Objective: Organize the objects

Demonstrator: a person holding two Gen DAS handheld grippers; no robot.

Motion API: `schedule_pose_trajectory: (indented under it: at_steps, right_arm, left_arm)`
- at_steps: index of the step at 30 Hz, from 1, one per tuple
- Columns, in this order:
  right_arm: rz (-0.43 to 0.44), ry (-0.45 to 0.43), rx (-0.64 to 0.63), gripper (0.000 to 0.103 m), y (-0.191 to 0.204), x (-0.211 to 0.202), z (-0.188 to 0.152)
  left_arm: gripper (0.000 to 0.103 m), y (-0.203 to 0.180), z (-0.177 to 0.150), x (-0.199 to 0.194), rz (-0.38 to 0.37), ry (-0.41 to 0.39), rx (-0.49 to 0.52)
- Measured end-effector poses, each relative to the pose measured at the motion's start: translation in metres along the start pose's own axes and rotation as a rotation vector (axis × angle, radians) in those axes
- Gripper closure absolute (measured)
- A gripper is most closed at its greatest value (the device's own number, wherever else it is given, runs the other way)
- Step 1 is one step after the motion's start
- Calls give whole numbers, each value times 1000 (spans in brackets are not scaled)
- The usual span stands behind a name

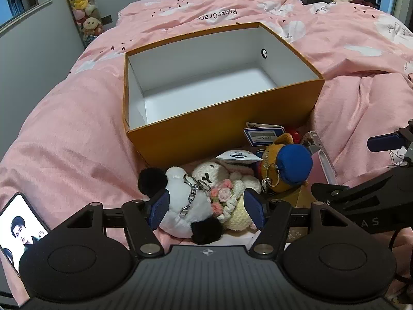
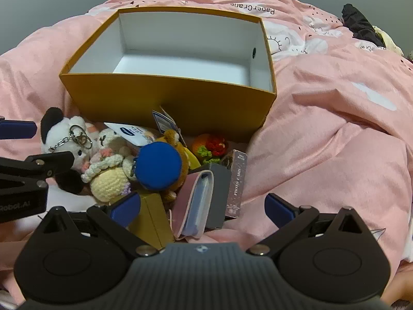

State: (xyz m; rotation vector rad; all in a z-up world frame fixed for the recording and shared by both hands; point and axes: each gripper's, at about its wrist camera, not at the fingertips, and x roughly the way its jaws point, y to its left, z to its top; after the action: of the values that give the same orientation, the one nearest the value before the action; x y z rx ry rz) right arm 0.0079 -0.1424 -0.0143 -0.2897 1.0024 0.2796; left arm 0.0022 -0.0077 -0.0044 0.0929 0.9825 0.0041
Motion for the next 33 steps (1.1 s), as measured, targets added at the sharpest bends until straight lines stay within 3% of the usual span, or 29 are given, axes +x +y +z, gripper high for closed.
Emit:
schedule_pose_trajectory:
  at_steps: [33]
  right_arm:
    - [14, 31, -8, 1, 3, 5, 1]
  left_arm:
    - [28, 1, 0, -2, 23, 3, 2]
